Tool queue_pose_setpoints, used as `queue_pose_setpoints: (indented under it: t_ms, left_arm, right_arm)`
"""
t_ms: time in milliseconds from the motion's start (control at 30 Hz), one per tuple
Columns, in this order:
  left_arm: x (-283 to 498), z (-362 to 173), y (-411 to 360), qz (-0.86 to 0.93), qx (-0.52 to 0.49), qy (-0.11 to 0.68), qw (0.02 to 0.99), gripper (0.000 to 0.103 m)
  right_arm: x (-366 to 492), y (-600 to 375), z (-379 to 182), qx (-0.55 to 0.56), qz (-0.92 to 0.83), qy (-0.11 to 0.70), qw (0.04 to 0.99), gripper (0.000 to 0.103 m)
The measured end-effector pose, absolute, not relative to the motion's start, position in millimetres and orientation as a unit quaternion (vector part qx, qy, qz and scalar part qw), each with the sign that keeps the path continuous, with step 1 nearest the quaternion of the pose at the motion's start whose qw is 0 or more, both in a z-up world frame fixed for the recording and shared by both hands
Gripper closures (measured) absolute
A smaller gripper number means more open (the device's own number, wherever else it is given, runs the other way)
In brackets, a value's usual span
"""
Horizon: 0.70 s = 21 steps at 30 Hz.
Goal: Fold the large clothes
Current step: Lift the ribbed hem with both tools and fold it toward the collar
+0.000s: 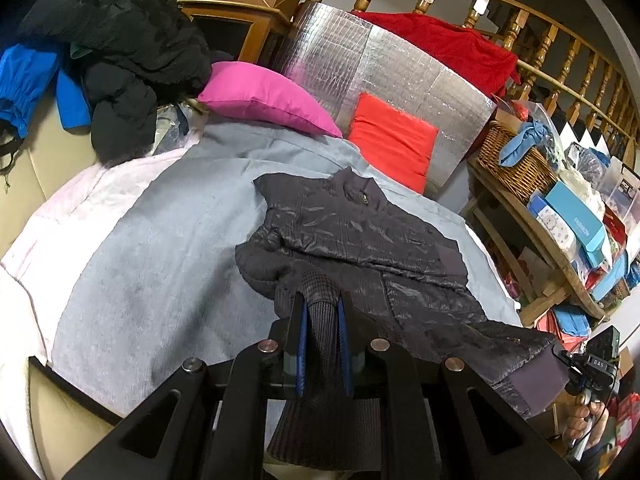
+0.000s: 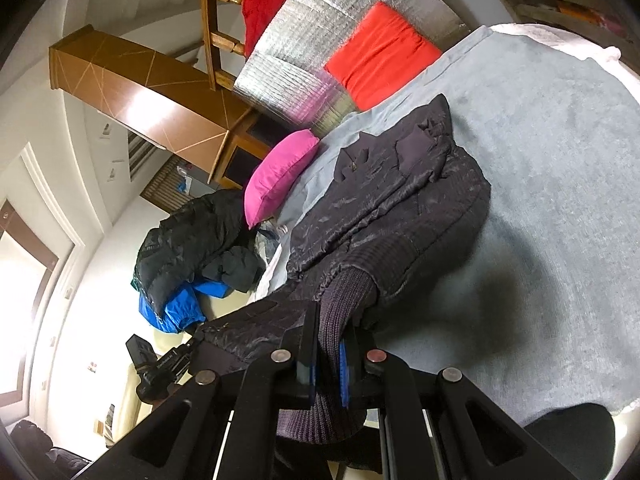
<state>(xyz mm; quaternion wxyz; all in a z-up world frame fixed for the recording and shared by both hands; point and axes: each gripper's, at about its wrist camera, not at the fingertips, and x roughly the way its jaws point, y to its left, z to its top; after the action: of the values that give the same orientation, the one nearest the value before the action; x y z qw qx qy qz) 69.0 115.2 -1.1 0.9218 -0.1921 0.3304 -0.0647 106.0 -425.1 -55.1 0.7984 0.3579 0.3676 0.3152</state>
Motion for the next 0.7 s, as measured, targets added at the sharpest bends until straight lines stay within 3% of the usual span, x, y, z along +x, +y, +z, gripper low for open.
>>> queue_pose_setpoints:
  t_ms: [700]
  left_arm:
    - [118, 19, 111, -0.056, -0.187, 0.303, 0.933, 0.088]
  right_arm:
    - [160, -416, -27, 0.374, 0.333, 0.324, 0.803, 0.095]
